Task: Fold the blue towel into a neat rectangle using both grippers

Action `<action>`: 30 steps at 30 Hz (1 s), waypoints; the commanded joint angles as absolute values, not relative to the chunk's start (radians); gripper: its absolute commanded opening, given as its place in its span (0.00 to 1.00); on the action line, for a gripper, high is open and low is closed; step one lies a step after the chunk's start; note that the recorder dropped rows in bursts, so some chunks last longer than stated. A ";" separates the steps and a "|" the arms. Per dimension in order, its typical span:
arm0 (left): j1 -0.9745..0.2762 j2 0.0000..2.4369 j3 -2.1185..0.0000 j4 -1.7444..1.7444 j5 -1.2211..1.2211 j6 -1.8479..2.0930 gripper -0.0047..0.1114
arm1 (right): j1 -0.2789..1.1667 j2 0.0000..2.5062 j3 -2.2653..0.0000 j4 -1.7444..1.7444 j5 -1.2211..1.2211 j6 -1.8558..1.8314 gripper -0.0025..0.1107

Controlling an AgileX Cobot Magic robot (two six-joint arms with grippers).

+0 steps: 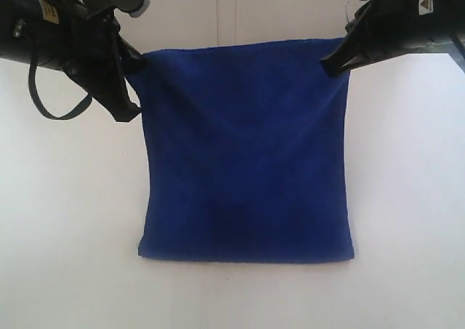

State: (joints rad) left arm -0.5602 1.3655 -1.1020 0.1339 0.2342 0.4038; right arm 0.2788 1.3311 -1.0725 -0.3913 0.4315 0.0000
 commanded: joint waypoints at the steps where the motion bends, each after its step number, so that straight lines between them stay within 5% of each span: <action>1: -0.513 1.403 -1.108 0.141 0.206 0.377 0.04 | 0.279 1.369 -1.079 -0.402 0.414 0.007 0.02; 30: -0.501 1.520 -1.122 0.141 0.057 0.399 0.04 | 0.279 1.496 -1.127 -0.628 0.413 0.188 0.02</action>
